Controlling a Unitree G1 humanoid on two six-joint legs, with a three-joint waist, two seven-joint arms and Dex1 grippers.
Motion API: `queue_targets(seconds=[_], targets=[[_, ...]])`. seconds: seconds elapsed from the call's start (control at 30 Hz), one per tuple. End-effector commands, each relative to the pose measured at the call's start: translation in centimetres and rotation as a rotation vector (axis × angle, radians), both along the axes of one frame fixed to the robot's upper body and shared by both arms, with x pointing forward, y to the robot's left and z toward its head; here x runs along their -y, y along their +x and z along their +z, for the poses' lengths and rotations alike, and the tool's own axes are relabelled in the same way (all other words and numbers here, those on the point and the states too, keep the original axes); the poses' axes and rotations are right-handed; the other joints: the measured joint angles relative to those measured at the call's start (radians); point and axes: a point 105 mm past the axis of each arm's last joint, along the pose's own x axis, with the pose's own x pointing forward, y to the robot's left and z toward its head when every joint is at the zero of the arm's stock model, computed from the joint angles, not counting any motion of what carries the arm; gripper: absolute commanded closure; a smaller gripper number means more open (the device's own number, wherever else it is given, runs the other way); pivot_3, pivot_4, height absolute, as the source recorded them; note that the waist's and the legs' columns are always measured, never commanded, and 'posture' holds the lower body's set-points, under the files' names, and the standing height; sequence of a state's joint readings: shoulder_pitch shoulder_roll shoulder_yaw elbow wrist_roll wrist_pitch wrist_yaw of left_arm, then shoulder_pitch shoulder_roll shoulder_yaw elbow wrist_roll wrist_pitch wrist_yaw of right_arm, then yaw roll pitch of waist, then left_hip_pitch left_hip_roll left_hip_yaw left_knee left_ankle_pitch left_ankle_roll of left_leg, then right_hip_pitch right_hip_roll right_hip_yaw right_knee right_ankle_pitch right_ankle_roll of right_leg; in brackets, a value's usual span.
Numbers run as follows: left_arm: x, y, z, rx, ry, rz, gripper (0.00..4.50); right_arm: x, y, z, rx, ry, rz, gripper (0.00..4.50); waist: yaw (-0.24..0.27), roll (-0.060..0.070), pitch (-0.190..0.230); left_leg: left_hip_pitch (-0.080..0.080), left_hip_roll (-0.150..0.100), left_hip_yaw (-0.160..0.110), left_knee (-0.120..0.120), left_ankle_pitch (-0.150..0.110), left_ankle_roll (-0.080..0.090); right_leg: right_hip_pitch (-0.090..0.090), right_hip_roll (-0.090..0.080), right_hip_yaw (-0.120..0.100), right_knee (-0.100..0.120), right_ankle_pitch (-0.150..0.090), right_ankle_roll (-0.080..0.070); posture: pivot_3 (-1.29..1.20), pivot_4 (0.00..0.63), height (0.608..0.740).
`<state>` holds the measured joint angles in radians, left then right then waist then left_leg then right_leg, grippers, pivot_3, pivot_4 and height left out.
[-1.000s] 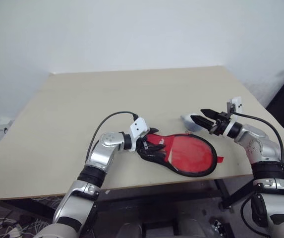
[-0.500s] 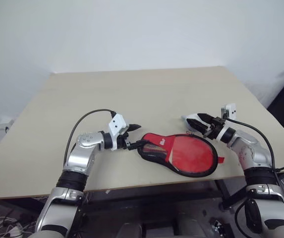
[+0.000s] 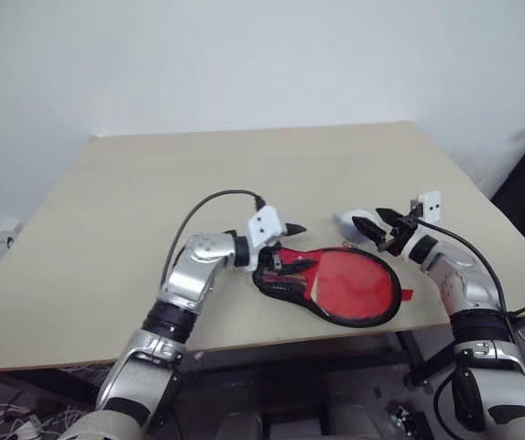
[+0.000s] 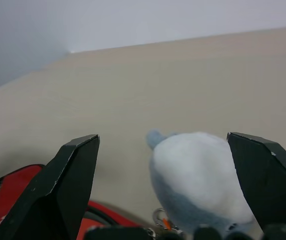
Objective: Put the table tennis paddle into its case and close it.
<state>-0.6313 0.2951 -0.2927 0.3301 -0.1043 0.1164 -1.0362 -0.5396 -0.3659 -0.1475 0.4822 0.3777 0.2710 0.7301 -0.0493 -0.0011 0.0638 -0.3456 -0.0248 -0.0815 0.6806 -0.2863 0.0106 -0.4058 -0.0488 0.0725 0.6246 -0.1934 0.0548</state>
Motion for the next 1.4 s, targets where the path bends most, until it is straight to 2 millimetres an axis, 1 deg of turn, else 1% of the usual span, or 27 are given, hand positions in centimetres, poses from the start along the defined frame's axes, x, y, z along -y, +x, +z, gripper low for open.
queue_targets(seconds=[0.03, 0.1, 0.13, 0.2, 0.23, 0.33, 0.37, 0.43, 0.47, 0.67, 0.83, 1.0, 1.13, 1.4], targets=[[0.9, 0.3, 0.0, 0.029, 0.054, -0.047, 0.58, 0.2, 0.5, 2.0, 0.081, -0.006, -0.023, 0.06, -0.002, 0.000, 0.000, 0.000, 0.000, 0.000, 0.000, 0.000, 0.000, 0.000, 0.000, 0.000, 0.000, 0.000, 0.000, 0.00, 0.000, 0.740], [1.2, 0.5, -0.8, 0.001, 0.094, -0.061, 0.94, 0.3, 0.4, 2.0, 0.083, -0.008, -0.030, 0.00, -0.002, 0.000, 0.000, 0.000, 0.000, 0.001, 0.000, 0.000, 0.000, 0.000, 0.000, 0.001, 0.000, 0.000, 0.000, 0.00, 0.000, 0.740], [1.4, 0.6, -1.0, 0.003, 0.098, -0.066, 1.08, 0.4, 0.4, 1.9, 0.083, -0.007, -0.035, 0.00, -0.003, 0.000, 0.000, 0.000, 0.000, 0.001, 0.000, 0.000, 0.000, 0.000, 0.000, 0.001, 0.000, 0.000, 0.000, 0.00, 0.000, 0.740], [1.6, 0.8, -1.0, -0.005, 0.091, -0.069, 1.68, 0.5, 0.3, 1.8, 0.081, -0.010, -0.045, 0.00, -0.003, 0.000, 0.000, 0.000, 0.000, 0.001, 0.000, 0.000, 0.001, 0.000, 0.000, 0.001, 0.000, 0.000, 0.000, 0.00, 0.000, 0.740], [1.8, 0.9, -1.1, -0.004, 0.095, -0.071, 1.90, 0.6, 0.3, 1.8, 0.081, -0.011, -0.051, 0.00, -0.003, 0.000, 0.000, 0.000, 0.000, 0.002, 0.000, 0.000, 0.001, 0.000, 0.000, 0.001, 0.000, 0.000, 0.000, 0.00, 0.000, 0.740], [2.3, 1.0, -1.1, -0.012, 0.093, -0.083, 2.82, 0.8, 0.2, 1.7, 0.078, -0.015, -0.065, 0.00, -0.002, 0.000, 0.000, 0.000, 0.000, 0.002, 0.000, 0.000, 0.001, 0.000, 0.000, 0.001, 0.000, 0.000, 0.000, 0.00, 0.000, 0.740], [2.6, 1.0, -1.1, -0.022, 0.092, -0.091, 2.98, 0.9, 0.2, 1.6, 0.077, -0.016, -0.073, 0.00, -0.002, 0.000, 0.000, 0.000, 0.000, 0.002, 0.000, 0.000, 0.001, 0.000, 0.000, 0.001, 0.000, 0.000, 0.000, 0.00, 0.000, 0.740], [3.0, 1.0, -1.1, -0.039, 0.095, -0.101, 3.59, 1.0, 0.2, 1.7, 0.076, -0.016, -0.081, 0.00, -0.001, 0.000, 0.000, 0.000, 0.000, 0.002, 0.000, 0.000, 0.001, 0.000, 0.000, 0.002, -0.001, 0.000, 0.000, 0.00, 0.000, 0.740], [3.1, 1.1, -1.1, -0.049, 0.093, -0.104, 3.82, 1.1, 0.2, 1.7, 0.077, -0.016, -0.084, 0.00, -0.001, 0.000, 0.000, 0.000, 0.000, 0.002, 0.000, 0.000, 0.001, 0.000, 0.000, 0.002, -0.001, 0.000, 0.000, 0.00, 0.000, 0.740], [4.1, 1.5, -0.7, -0.131, 0.085, -0.124, 3.82, 1.2, 0.1, 1.9, 0.082, -0.015, -0.111, 0.00, -0.002, 0.000, 0.000, 0.000, 0.000, 0.003, 0.000, 0.000, 0.001, 0.000, 0.000, 0.002, 0.000, 0.000, 0.000, 0.00, 0.000, 0.740], [5.0, 1.6, -0.9, -0.184, 0.110, -0.142, 3.82, 1.3, 0.0, 1.8, 0.075, -0.019, -0.125, 0.00, -0.003, 0.000, 0.000, 0.001, 0.000, 0.005, 0.000, 0.000, 0.002, 0.000, 0.000, 0.004, -0.001, 0.000, 0.000, 0.00, 0.000, 0.740], [5.4, 1.4, -2.1, -0.200, 0.162, -0.151, 3.82, 1.5, 0.1, 2.1, 0.079, -0.024, -0.137, 0.00, -0.004, 0.000, 0.000, 0.001, 0.000, 0.008, -0.001, -0.001, 0.004, -0.001, 0.000, 0.007, -0.001, 0.000, 0.001, 0.00, 0.000, 0.740], [5.2, 1.3, -3.5, -0.200, 0.212, -0.140, 3.82, 1.5, 0.3, 2.2, 0.082, -0.031, -0.142, 0.00, -0.004, -0.001, 0.000, 0.002, 0.000, 0.011, -0.002, -0.002, 0.005, -0.002, 0.000, 0.010, -0.001, 0.000, 0.001, 0.00, 0.000, 0.740], [4.9, 1.2, -5.0, -0.219, 0.268, -0.119, 3.82, 1.4, 0.3, 2.1, 0.078, -0.043, -0.143, 0.00, -0.003, -0.001, 0.000, 0.002, -0.001, 0.015, -0.001, -0.003, 0.007, -0.002, 0.001, 0.016, -0.002, 0.001, 0.005, 0.00, 0.000, 0.740]])
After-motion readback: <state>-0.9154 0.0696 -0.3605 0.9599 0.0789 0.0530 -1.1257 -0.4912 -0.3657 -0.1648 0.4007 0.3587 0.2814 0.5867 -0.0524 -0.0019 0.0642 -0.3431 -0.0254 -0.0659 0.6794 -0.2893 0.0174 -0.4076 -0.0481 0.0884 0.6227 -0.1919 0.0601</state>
